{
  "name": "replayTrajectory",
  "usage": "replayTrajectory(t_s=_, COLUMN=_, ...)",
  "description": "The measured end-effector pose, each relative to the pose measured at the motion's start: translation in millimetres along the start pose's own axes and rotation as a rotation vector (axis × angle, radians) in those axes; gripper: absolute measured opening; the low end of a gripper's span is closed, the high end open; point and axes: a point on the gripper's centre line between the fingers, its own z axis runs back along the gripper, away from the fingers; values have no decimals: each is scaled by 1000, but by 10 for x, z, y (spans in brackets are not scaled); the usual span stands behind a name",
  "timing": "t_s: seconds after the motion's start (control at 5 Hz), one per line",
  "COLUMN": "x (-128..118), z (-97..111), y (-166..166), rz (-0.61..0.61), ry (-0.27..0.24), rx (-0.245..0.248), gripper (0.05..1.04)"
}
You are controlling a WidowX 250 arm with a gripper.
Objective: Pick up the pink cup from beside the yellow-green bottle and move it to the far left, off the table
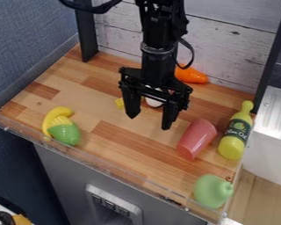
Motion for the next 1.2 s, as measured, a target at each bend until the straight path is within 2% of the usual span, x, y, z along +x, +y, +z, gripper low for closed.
replayTrajectory(t_s=0.2, x=17, z=-35, y=-71, rz=83, ry=7, rx=-5, gripper=1001)
replayTrajectory(t_s=0.6, x=198, z=-29, y=-326, rz=299, ry=3, rx=-24, gripper=997)
replayTrajectory(t_s=0.8, x=268, z=-2, y=-429, rz=329, ry=6, rx=-23, gripper=997)
replayTrajectory(t_s=1.0, x=282, z=17, y=-495, rz=280, ry=3, rx=-25, gripper=997)
replayTrajectory(t_s=1.2, x=264, z=42, y=-596, rz=174, ry=2, rx=-23, gripper=997)
